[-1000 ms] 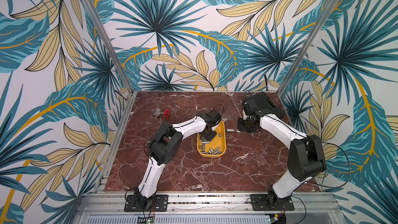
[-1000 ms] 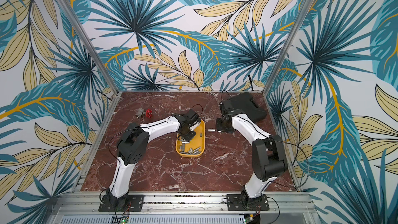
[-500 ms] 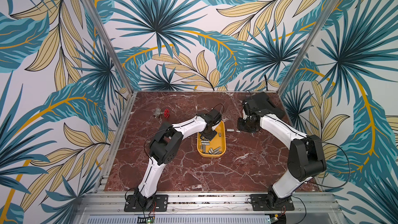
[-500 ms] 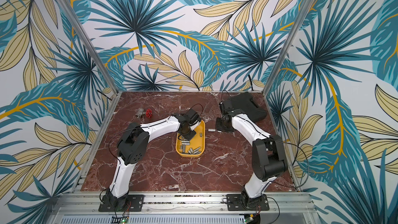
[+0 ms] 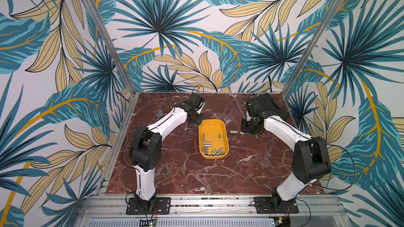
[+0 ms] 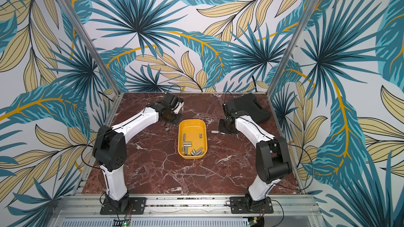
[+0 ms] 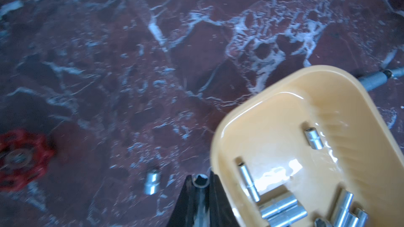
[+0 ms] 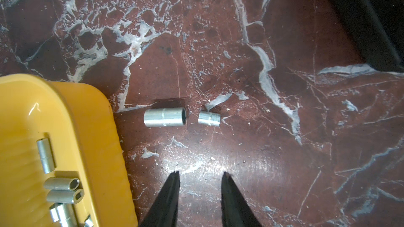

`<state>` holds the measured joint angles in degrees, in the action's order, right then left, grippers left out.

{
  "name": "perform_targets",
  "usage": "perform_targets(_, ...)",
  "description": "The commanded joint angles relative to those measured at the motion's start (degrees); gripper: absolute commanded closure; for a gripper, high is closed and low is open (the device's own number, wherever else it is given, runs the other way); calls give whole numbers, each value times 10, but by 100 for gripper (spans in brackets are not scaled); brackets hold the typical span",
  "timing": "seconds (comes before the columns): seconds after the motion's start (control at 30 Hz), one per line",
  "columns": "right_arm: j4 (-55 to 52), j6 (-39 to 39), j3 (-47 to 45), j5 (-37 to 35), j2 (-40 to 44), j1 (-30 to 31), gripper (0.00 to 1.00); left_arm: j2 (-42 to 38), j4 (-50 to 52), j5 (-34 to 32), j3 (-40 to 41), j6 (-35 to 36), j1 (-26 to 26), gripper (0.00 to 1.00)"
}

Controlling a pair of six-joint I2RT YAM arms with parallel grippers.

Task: Take out the socket from the storage box
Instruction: Place the socket head at the center of the board.

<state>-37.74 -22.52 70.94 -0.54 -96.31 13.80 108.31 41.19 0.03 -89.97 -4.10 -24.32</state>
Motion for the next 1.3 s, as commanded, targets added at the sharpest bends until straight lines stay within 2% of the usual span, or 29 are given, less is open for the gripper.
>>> perform_targets(0.0, -1, -8, -17, 5, 17, -2, 66, -10, 6, 24, 48, -17, 47, 85)
perform_targets(0.17, 0, -7, -19, 5, 17, -2, 66, -4, -6, 46, 85, -22, 96, 85)
perform_targets(0.37, -1, -9, -19, 5, 19, -2, 66, 31, -11, 70, 88, -27, 121, 86)
perform_targets(0.77, -4, -9, -21, 4, 24, -2, 66, 75, -24, 85, 81, -35, 124, 85)
perform_targets(1.27, -8, -8, -18, 4, 25, -2, 66, 84, -30, 79, 77, -40, 127, 73)
